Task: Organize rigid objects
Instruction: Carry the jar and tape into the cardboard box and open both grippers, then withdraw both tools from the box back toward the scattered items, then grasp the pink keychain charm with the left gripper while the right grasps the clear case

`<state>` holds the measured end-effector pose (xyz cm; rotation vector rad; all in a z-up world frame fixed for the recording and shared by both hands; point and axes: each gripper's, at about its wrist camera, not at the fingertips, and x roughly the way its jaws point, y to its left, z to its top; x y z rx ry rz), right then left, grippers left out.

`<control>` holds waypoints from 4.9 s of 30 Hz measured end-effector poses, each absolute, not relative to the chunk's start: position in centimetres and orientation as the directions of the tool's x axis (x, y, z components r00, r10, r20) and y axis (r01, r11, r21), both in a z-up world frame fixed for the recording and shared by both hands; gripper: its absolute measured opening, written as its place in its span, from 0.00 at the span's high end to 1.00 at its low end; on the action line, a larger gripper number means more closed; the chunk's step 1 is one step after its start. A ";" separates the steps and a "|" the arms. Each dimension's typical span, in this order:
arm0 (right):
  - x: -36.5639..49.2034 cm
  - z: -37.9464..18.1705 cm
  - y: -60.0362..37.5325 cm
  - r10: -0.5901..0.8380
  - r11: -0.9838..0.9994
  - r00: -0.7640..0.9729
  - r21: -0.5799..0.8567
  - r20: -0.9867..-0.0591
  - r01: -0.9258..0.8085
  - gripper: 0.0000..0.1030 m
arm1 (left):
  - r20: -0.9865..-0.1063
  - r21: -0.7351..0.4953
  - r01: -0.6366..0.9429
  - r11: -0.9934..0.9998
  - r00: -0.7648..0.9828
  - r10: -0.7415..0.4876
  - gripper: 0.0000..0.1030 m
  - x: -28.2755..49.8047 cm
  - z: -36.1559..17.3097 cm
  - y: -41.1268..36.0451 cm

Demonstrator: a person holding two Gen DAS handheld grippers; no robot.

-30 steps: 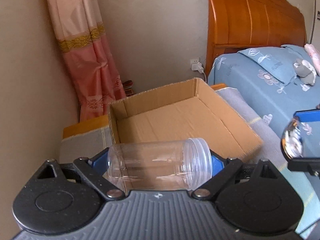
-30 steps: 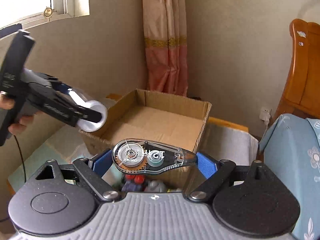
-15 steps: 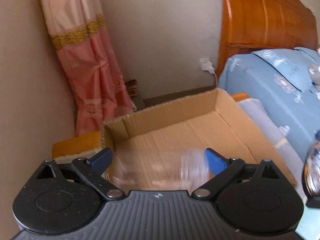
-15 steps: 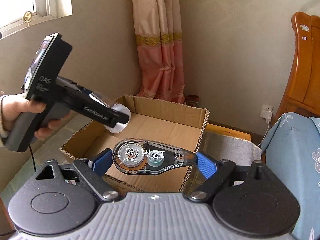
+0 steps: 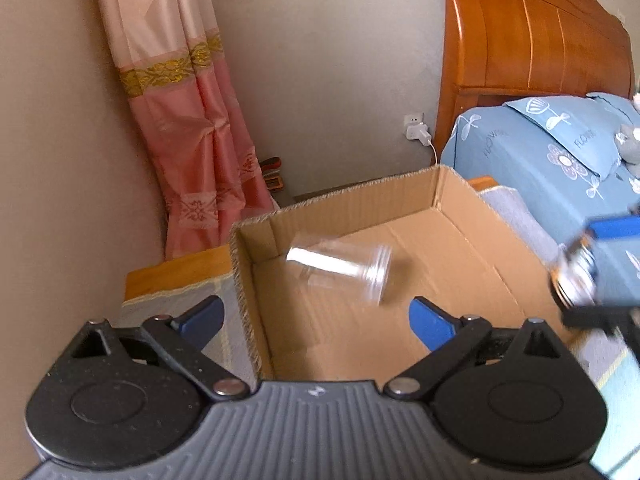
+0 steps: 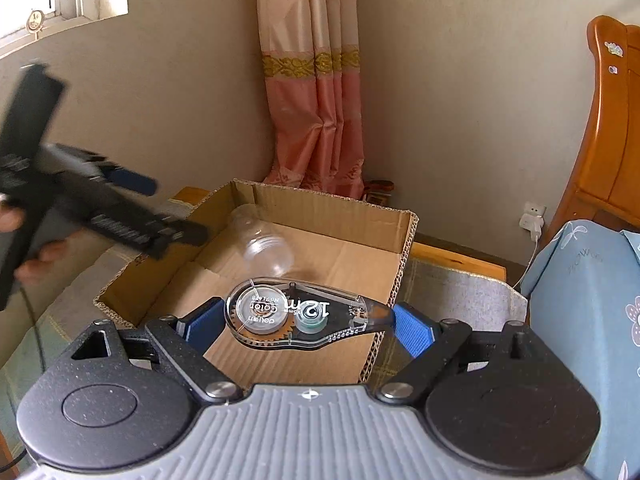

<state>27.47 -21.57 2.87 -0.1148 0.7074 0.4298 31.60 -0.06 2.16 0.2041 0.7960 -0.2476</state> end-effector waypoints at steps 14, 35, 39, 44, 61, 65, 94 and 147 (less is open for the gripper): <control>32.9 2.1 -19.1 0.312 0.916 0.671 0.025 -0.673 -0.400 0.10 | -0.710 0.089 0.278 0.956 0.691 -0.135 0.04 25.5 3.0 3.0; 25.7 3.6 -20.5 0.270 0.940 0.703 0.021 -0.658 -0.342 0.00 | -0.703 0.086 0.276 0.957 0.698 -0.138 0.04 19.0 2.4 3.2; 22.8 3.0 -20.5 0.271 0.939 0.700 0.022 -0.661 -0.343 0.00 | -0.697 0.095 0.258 0.961 0.707 -0.121 0.04 17.3 1.6 3.2; 19.2 1.6 -20.0 0.276 0.939 0.684 0.039 -0.675 -0.340 0.00 | -0.666 0.122 0.215 0.969 0.741 -0.081 0.04 15.4 0.7 3.5; 10.2 -2.8 -11.6 0.349 0.894 0.594 0.068 -0.725 -0.443 0.00 | -0.658 0.080 0.078 0.994 0.753 -0.005 0.04 10.6 -3.8 6.3; 10.7 -3.8 -11.0 0.316 0.921 0.597 0.085 -0.738 -0.381 0.00 | -0.669 0.042 0.059 0.997 0.743 -0.015 0.04 10.1 -4.3 7.2; 9.8 -9.3 -18.5 0.121 0.975 0.623 -0.024 -0.773 -0.220 0.00 | -0.729 0.006 0.346 0.938 0.644 -0.232 0.04 10.9 -6.7 0.7; 9.0 -9.7 -18.9 0.178 0.959 0.672 -0.025 -0.719 -0.281 0.00 | -0.738 0.046 0.274 0.961 0.657 -0.153 0.12 12.3 -9.0 2.5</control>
